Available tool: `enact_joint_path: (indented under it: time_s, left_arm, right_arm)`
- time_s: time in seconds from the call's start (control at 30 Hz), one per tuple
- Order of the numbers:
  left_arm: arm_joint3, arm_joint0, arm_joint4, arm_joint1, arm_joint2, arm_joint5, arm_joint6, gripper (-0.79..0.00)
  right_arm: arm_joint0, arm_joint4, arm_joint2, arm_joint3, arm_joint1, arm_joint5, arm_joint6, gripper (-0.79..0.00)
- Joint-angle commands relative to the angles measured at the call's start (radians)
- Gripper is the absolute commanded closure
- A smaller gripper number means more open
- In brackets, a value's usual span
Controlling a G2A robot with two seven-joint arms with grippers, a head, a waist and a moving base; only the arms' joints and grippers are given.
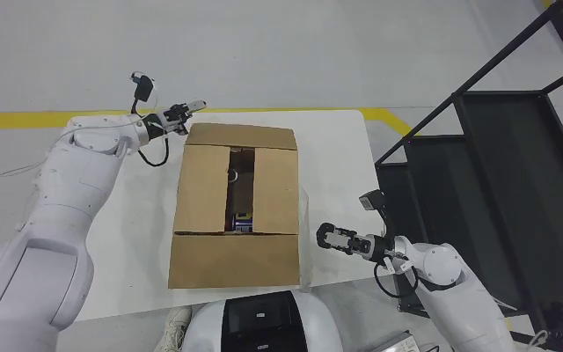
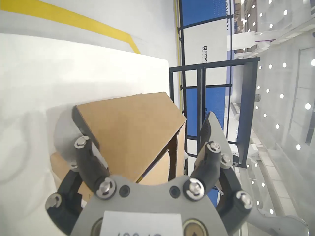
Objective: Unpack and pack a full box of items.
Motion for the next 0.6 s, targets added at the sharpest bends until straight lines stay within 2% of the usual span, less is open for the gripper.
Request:
enact_joint_path:
  time_s: [0.0, 0.13, 0.27, 0.4, 0.57]
  left_arm:
    - [0.003, 0.001, -0.051, 0.008, -0.034, -0.055, -0.001, -0.785]
    - [-0.010, 0.026, -0.173, 0.038, -0.112, -0.142, -0.102, -0.785]
    - [-0.043, 0.061, -0.224, 0.079, -0.174, -0.164, -0.242, -0.785]
    - [-0.108, 0.109, -0.239, 0.125, -0.230, -0.149, -0.369, -0.785]
    - [-0.310, 0.236, -0.243, 0.191, -0.301, -0.042, -0.476, -0.785]
  right_arm:
    - [0.000, 0.000, 0.000, 0.000, 0.000, 0.000, 0.000, -0.785]
    - [0.025, -0.029, -0.019, -0.021, -0.003, 0.057, -0.047, -0.785]
    - [0.082, -0.098, -0.065, -0.079, -0.008, 0.162, -0.108, -0.785]
    - [0.151, -0.218, -0.147, -0.142, -0.015, 0.310, -0.156, -0.785]
    - [0.260, -0.337, -0.315, -0.168, -0.034, 0.500, -0.174, -0.785]
